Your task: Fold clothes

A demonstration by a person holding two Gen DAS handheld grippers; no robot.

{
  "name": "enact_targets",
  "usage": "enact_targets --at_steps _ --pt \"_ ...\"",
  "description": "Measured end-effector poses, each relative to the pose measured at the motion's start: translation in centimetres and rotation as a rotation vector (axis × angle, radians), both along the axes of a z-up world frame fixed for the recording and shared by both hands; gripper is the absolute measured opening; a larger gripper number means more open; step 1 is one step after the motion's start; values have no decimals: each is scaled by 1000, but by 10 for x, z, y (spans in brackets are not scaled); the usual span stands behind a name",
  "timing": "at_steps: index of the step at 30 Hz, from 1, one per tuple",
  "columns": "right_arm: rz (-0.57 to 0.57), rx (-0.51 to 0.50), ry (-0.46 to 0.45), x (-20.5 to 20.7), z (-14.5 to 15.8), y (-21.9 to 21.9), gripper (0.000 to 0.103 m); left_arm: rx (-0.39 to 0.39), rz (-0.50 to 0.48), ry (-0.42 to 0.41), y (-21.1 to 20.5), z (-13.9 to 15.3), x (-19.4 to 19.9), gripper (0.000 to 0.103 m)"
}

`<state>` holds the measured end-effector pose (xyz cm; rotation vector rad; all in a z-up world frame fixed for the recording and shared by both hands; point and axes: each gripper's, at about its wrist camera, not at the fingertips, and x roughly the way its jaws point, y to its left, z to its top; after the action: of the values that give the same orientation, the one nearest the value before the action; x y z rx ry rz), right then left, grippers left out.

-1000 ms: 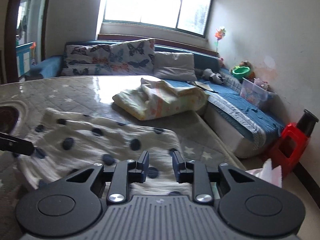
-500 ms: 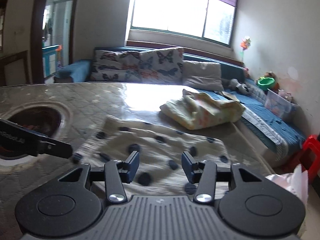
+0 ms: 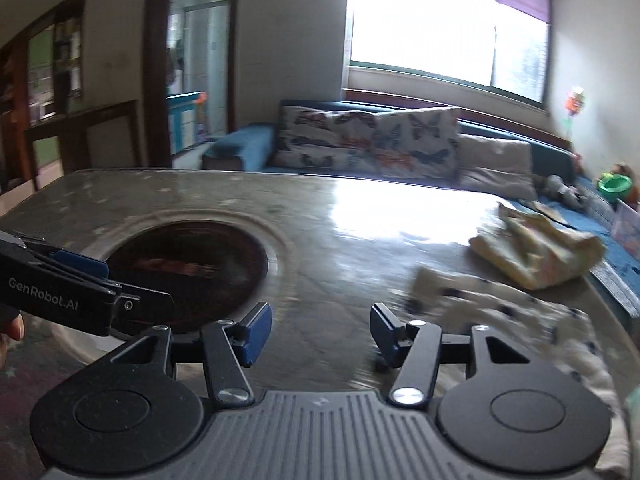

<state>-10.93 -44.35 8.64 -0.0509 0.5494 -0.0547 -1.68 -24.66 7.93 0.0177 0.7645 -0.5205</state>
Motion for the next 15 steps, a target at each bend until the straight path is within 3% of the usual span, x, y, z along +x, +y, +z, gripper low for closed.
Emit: enact_targets --at_steps 8,15 --pt "97 17 5 22 0 44 57 36 141 19 61 -8 9 100" --pt "143 54 10 41 3 68 62 121 252 -15 104 -11 12 102"
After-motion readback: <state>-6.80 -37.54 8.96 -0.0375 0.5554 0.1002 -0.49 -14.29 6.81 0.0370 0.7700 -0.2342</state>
